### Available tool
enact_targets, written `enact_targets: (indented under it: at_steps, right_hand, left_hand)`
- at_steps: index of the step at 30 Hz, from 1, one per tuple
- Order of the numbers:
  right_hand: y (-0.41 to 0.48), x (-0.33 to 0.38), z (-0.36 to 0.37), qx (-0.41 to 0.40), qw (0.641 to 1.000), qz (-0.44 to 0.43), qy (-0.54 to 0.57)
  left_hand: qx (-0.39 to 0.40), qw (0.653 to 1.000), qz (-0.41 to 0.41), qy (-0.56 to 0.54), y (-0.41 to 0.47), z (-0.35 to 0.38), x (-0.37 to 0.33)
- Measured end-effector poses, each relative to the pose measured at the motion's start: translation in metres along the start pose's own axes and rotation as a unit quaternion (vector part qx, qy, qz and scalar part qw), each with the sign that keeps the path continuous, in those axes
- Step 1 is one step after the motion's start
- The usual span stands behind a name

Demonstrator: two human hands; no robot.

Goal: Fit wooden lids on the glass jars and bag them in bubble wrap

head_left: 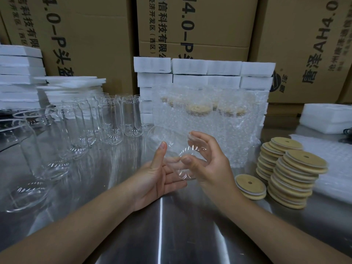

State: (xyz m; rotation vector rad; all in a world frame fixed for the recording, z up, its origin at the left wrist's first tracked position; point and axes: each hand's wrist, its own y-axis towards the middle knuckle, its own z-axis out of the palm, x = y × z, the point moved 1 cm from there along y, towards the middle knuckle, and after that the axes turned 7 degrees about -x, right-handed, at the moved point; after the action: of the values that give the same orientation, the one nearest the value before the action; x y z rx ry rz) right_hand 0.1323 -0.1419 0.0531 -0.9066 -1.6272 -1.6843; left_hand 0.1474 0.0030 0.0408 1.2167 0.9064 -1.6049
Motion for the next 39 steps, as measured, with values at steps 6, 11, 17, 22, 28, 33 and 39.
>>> enact_targets:
  at_steps: [6, 11, 17, 22, 28, 33, 39]
  right_hand:
    - [0.0011, 0.0017, 0.0009, -0.024, 1.000, -0.007, 0.000]
    - [0.0002, 0.0055, 0.0008, -0.027, 0.998, -0.005, 0.051]
    - [0.0018, 0.0026, -0.0011, -0.055, 0.997, 0.006, 0.048]
    - [0.0028, -0.0012, -0.0023, -0.078, 0.996, 0.009, 0.031]
    - [0.0040, -0.0002, -0.0005, -0.090, 0.996, -0.006, 0.023]
    - [0.0049, 0.0015, -0.0003, -0.103, 0.993, 0.010, 0.052]
    - [0.0072, 0.0016, -0.0017, -0.104, 0.993, 0.021, 0.043]
  left_hand:
    - [0.019, 0.999, -0.022, 0.015, -0.0001, 0.0022, -0.0007]
    - [0.018, 0.999, -0.029, 0.011, 0.0000, 0.0034, -0.0006]
    - [0.023, 0.999, -0.026, 0.023, -0.0005, 0.0021, -0.0005]
    - [0.024, 0.999, -0.026, 0.024, 0.0000, 0.0015, 0.0001]
    - [0.013, 1.000, -0.018, 0.011, 0.0021, -0.0011, 0.0024]
    - [0.008, 1.000, -0.001, 0.019, 0.0034, -0.0027, 0.0041]
    - [-0.002, 1.000, 0.019, -0.007, 0.0039, -0.0014, 0.0047]
